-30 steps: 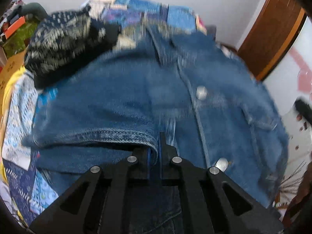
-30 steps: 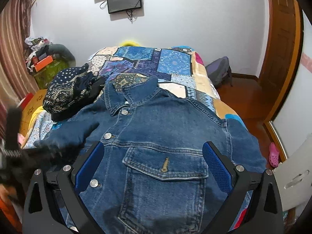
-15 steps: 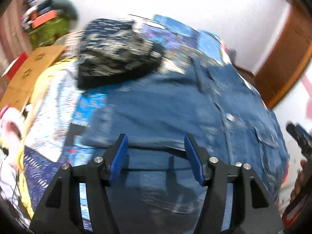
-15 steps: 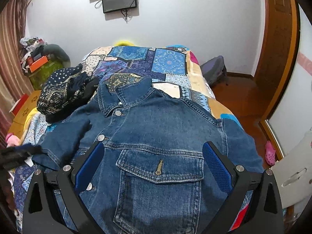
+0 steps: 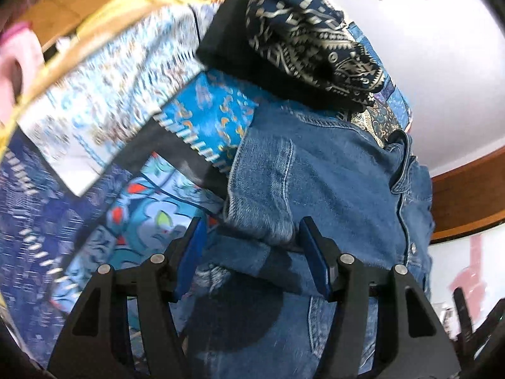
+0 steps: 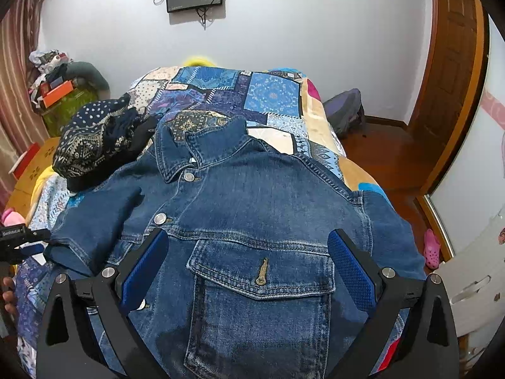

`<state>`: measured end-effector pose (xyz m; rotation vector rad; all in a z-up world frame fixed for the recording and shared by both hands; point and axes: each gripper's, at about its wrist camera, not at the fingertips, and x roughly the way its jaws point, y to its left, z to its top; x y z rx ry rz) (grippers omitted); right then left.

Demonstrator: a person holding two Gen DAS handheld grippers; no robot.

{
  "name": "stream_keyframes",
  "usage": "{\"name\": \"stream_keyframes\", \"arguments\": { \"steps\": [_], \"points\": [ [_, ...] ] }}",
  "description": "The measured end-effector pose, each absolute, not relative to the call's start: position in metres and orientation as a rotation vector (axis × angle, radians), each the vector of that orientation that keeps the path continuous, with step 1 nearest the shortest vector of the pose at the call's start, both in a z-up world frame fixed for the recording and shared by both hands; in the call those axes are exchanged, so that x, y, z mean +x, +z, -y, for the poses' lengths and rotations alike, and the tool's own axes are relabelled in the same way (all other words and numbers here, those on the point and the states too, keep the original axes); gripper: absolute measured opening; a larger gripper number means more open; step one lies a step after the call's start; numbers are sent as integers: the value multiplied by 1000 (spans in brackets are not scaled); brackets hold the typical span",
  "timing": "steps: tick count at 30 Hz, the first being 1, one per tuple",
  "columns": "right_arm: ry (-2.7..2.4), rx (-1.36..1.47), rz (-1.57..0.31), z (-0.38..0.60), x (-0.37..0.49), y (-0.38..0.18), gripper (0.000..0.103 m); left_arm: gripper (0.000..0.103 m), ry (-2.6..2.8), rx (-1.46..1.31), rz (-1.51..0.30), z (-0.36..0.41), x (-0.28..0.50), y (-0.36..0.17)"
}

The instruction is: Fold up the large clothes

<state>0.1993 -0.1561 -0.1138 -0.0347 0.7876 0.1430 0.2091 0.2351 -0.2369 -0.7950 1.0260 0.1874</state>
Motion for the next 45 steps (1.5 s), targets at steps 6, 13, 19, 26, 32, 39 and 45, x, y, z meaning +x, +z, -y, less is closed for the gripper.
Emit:
{"name": "stream_keyframes", "arguments": {
  "steps": [6,13,19,26,32,39,45],
  "points": [
    [126,-52,-786,159,199,-115,100,34,223,-746,-1004,-232,226,-237],
    [97,-30,-778,180,197,-112,100,22,284,-390,-862,-185,235,-167],
    [58,19,-758,209,195,-107,100,10,122,-310,-743,-127,258,-96],
    [-9,58,-740,248,187,-101,100,7,-117,-271,-698,-34,296,-53],
    [-82,67,-731,280,179,-99,100,6,-297,-217,-746,57,317,-56],
    [-156,80,-760,312,171,-107,100,6,-415,-140,-962,136,318,-127],
    [-191,85,-810,329,165,-120,100,10,-418,28,-1000,172,289,-159]
  ]
}}
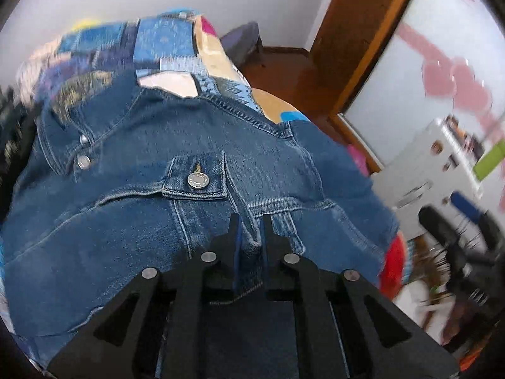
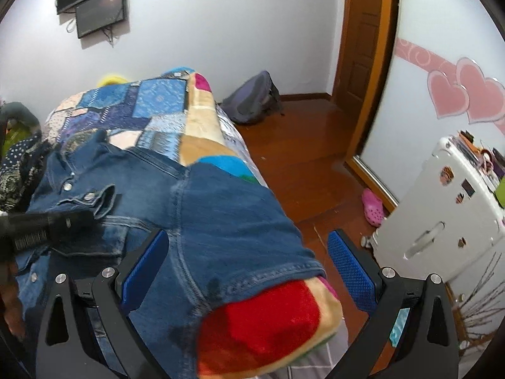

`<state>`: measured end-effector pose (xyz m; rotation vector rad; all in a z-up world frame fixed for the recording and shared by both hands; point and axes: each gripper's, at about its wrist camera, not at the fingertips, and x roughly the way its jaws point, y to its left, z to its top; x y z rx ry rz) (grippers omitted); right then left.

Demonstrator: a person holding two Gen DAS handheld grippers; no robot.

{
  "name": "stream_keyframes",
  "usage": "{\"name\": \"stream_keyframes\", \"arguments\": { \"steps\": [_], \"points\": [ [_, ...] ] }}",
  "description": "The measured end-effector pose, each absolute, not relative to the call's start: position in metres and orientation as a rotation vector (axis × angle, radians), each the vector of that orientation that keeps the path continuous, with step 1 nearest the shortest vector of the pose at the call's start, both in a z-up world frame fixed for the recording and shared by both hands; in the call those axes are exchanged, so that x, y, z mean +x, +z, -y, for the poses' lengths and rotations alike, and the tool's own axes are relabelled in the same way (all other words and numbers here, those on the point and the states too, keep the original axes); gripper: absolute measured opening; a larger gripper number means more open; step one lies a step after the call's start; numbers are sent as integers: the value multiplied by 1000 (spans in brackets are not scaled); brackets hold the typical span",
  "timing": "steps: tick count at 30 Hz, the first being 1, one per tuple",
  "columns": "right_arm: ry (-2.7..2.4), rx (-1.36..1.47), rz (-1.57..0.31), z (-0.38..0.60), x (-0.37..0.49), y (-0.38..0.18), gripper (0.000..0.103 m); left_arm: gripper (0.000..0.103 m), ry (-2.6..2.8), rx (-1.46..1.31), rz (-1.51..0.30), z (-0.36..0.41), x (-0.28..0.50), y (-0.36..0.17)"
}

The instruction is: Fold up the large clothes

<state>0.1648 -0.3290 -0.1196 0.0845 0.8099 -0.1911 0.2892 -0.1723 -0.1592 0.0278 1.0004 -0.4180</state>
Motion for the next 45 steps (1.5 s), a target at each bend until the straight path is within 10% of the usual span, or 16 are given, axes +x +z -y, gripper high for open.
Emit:
{"name": "stream_keyframes", "arguments": {
  "steps": [10,34,41,45],
  "points": [
    [-142,232,-893,358,159,-135,100,64,-401,138,-875,169,263,-117],
    [-55,906,-1043,434,174,-216,100,71,-105,75,-902,39,278,-149],
    [-133,965,-1068,449,201,-235,75,71,-96,22,-912,26,274,-155],
    [-206,976,-1051,456,201,-234,38,71,-86,13,-909,20,271,-153]
  ]
}}
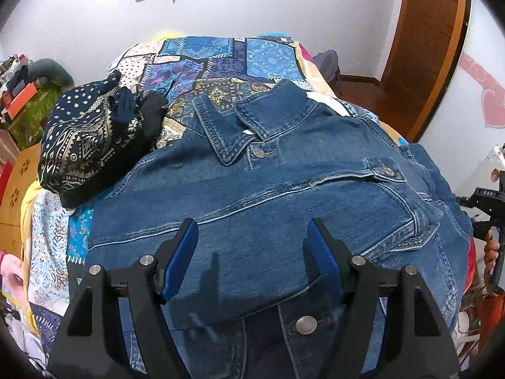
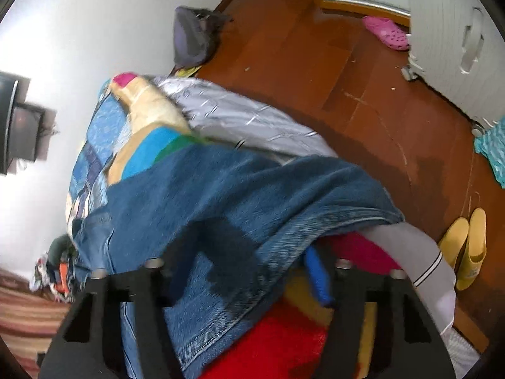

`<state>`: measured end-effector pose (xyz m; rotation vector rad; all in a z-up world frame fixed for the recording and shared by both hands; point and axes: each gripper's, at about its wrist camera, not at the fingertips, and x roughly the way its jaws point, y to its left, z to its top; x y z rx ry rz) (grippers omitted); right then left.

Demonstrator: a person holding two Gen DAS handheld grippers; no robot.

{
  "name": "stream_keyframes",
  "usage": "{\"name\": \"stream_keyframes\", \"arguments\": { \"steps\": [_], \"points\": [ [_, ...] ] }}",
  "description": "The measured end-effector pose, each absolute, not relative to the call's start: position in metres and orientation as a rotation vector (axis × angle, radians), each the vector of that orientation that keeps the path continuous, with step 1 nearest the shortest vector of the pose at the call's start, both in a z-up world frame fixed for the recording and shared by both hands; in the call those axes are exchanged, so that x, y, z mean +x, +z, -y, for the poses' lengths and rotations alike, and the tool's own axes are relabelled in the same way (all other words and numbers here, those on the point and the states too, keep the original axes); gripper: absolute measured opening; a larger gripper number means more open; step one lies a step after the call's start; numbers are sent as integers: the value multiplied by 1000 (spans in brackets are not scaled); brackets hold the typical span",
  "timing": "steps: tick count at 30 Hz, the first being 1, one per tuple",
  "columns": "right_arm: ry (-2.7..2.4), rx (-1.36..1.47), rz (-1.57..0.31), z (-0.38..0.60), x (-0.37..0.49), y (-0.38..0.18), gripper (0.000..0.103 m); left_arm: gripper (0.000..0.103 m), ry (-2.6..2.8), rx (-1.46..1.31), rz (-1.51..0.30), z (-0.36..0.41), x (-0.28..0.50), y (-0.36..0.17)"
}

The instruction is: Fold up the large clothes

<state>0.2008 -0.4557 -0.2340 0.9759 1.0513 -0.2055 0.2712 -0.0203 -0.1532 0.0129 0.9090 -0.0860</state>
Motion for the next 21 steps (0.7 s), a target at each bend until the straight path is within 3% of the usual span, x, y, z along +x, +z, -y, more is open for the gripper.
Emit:
{"name": "stream_keyframes", "arguments": {
  "steps": [2,6,13,21],
  "points": [
    [-246,981,-1043,461,197,-232,22,71,-88,-17,-909,16,270,-152],
    [-262,952,-1003,458,191,-215,15,71,-102,-44,-898,10,265,-150],
    [-227,769,-863,427,197,-141,12,71,-116,-36,-856,2,251,-140],
    [44,510,-742,324,205,-52,11,71,-121,-66,-813,-12,236,-128]
  ]
}}
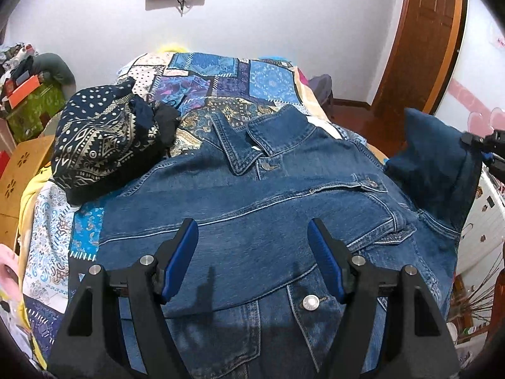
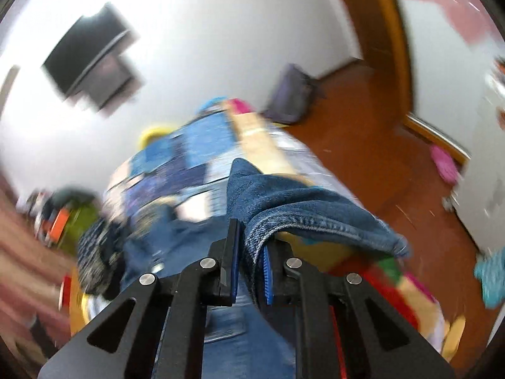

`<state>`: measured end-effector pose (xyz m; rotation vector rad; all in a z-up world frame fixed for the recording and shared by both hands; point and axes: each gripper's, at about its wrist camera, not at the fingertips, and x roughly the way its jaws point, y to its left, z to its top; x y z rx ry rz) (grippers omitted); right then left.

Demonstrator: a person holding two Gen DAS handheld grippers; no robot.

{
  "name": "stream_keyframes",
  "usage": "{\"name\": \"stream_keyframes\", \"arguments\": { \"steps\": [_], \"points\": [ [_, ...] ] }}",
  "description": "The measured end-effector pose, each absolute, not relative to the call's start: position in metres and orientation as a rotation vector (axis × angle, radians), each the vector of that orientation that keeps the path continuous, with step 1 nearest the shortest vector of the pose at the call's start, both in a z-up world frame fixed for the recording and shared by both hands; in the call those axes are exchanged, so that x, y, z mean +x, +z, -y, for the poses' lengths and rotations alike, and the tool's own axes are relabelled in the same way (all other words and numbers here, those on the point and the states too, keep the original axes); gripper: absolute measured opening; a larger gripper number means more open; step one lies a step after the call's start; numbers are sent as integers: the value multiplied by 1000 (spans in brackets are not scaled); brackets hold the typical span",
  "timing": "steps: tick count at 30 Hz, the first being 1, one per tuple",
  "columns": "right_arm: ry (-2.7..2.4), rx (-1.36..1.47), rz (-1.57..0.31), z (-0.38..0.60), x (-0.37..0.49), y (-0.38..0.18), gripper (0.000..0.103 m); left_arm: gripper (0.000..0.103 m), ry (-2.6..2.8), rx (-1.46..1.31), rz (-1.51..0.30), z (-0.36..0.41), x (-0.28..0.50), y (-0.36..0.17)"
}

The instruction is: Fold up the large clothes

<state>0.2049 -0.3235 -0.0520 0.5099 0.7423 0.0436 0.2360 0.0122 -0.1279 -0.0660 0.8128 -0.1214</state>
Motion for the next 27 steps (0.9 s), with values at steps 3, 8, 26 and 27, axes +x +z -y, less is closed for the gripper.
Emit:
{"name": "stream_keyframes", "arguments": {
  "steps": [3,8,26,27],
  "points": [
    [165,418,-762,277,201,-48,11,71,-115,-63,-804,-17,231,-125],
    [255,252,-877,222,197,-88,11,71,-110,-73,-809,-23,223,-125],
    [310,246,-1045,227,181,-105,33,71,-151,-30,-824,9,216,-125],
    [295,264,-1023,235,179,-100,43,71,-155,-25,-822,12,217,-124]
  ]
}}
